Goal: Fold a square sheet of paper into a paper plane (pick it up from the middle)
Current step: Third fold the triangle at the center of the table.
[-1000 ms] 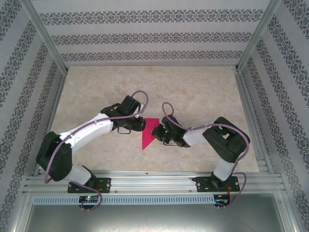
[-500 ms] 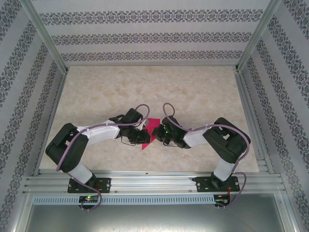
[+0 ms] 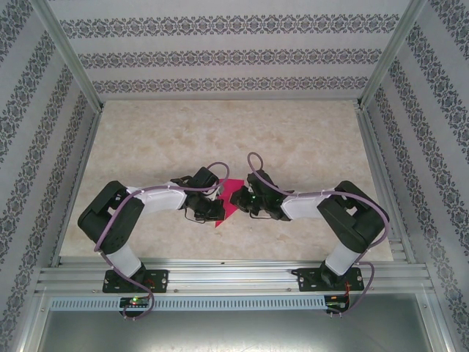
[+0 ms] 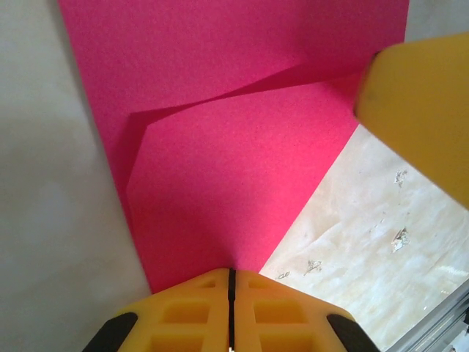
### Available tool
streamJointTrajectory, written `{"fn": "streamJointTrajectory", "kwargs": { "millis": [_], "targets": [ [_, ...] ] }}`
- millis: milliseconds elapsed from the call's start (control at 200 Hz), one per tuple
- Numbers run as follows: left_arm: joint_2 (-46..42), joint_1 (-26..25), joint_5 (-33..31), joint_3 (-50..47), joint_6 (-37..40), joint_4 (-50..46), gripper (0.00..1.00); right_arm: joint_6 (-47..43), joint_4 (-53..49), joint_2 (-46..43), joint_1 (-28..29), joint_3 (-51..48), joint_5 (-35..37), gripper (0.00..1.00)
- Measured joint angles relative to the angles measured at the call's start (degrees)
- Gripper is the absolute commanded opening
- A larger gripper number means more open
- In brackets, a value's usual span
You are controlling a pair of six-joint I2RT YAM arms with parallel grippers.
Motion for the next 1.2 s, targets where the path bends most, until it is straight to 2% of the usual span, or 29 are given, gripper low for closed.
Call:
{"fn": "streamJointTrajectory", "kwargs": {
  "millis": [255,445,669,799,1034,1199],
  "targets": [
    [0.0,0.0,0.0,0.1,0.0,-0.1,0.1,-0.3,0.7,0.8,1.7,0.7,-1.0,0.01],
    [0.0,0.0,-0.4,0.3,0.0,-0.4,0.08,0.8,5.0,4.8,1.8,-1.8,-1.5,0.01],
    [0.0,0.0,-1.2,0.4,0.7,-0.8,0.06,1.0,7.9,5.1,1.2,-2.9,-1.9,0.02],
    [-0.1,-0.1,-1.7,0.4,1.2,-0.7,0.06,0.5,8.1,4.7,-0.7,-3.5,-2.8,0.03],
    [-0.1,-0.1,-1.8,0.4,1.3,-0.7,0.06,-3.6,8.0,4.2,-7.9,-4.1,-4.3,0.05],
    [-0.1,-0.1,-1.7,0.4,1.5,-0.7,0.06,-6.2,6.6,1.9,-9.2,-4.3,-4.5,0.05]
  ]
}}
